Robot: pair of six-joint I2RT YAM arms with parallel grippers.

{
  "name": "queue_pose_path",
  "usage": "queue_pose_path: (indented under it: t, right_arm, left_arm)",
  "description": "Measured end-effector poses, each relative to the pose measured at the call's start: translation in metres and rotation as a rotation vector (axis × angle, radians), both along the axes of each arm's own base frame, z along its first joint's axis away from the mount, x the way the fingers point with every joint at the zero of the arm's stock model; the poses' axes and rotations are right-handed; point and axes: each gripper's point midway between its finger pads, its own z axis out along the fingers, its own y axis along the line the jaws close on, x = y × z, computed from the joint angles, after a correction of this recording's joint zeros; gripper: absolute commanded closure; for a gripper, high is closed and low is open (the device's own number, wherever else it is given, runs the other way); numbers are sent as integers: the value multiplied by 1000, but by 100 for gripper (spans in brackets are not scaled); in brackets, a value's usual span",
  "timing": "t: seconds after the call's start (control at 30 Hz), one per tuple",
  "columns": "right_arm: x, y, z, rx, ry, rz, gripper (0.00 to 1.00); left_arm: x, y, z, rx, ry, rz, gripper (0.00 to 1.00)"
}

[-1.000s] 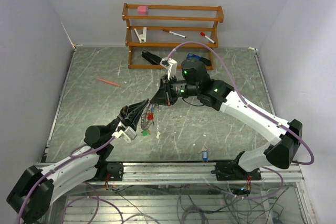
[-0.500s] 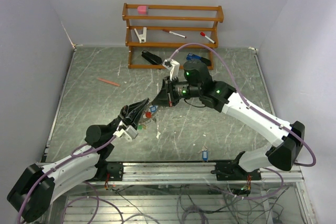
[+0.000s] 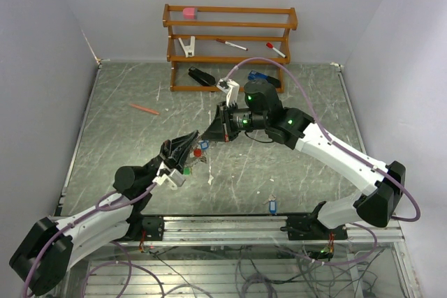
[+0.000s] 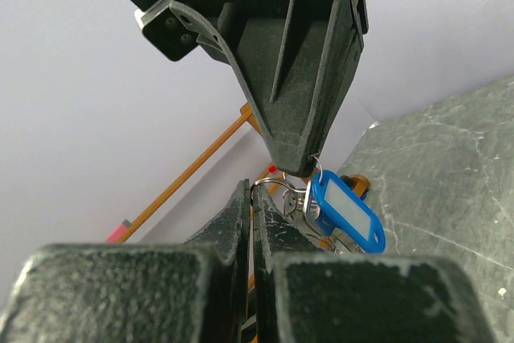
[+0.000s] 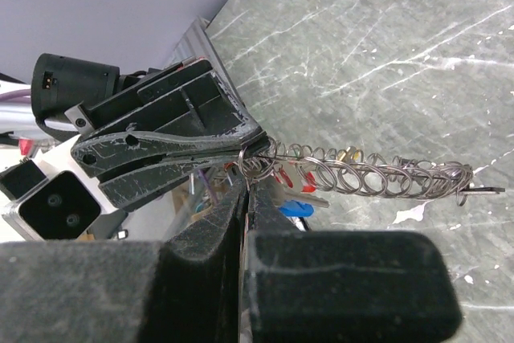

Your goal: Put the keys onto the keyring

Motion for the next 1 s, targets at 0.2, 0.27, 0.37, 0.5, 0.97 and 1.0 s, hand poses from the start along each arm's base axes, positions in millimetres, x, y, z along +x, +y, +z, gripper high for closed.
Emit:
queue_pose_path:
  t: [0.2, 0.27, 0.37, 0.5, 0.97, 1.0]
  right_arm:
    - [-1, 0, 1, 5, 21, -7, 100]
    - [-1, 1, 1, 6, 28, -10, 100]
    - [-1, 1, 2, 8, 35, -13, 100]
    - [-2, 1, 2, 11, 45, -17, 100]
    - [-2, 2, 5, 19, 65, -26, 100]
    - [-2, 2, 5, 19, 66, -26, 100]
  left_arm:
    - [-2, -1, 1, 28, -47, 9, 93]
    - [-3, -1, -1, 41, -61, 10, 93]
    - [-4, -2, -6, 61, -76, 10, 93]
    - [-5, -3, -8, 81, -104, 13, 93]
    - [-11, -4, -9, 158, -242, 40, 93]
    - [-11, -4, -9, 160, -245, 41, 93]
